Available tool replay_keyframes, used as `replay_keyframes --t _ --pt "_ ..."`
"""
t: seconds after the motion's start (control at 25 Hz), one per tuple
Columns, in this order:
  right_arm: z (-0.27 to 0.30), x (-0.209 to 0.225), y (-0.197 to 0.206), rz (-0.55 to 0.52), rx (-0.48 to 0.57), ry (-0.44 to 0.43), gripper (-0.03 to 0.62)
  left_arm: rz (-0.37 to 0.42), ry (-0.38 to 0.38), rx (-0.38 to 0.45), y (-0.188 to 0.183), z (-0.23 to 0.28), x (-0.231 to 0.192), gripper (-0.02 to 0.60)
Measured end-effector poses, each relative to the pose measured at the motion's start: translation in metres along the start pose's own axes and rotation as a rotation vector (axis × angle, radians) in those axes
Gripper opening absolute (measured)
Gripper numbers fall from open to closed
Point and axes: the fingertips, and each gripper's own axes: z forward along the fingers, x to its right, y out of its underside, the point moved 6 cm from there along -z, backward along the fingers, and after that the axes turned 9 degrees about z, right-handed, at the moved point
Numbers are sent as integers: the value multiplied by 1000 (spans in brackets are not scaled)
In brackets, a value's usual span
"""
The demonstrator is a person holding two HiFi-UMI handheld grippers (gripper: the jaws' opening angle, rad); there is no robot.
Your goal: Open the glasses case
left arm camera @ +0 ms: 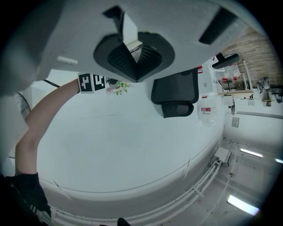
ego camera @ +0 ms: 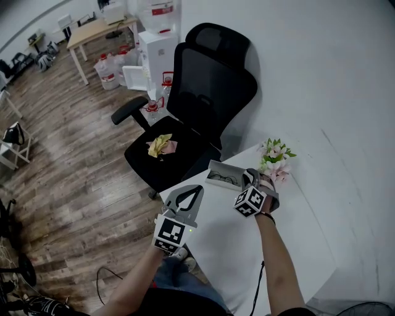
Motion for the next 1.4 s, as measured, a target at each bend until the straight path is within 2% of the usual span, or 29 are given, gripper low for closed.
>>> replay_keyframes --t 0.16,0.32,0.52,0.76,0.92,1.2,1.4 --pt "-20 3 0 64 40 15 72 -1 13 1 -4 2 6 8" --pt "-48 8 -6 203 121 39 55 8 32 15 -11 7 11 8" --pt "-95 16 -18 392 284 68 38 10 54 46 -24 10 16 8" --pt "-156 14 -31 683 538 64 9 20 73 77 -37 13 20 8" --pt "-189 7 -28 853 652 95 -5 26 93 93 -44 13 26 8" --pt "-231 -4 -10 1046 733 177 -5 32 133 119 -53 12 44 8" --pt "-247 -11 3 1135 738 243 -3 25 149 117 -51 10 54 8"
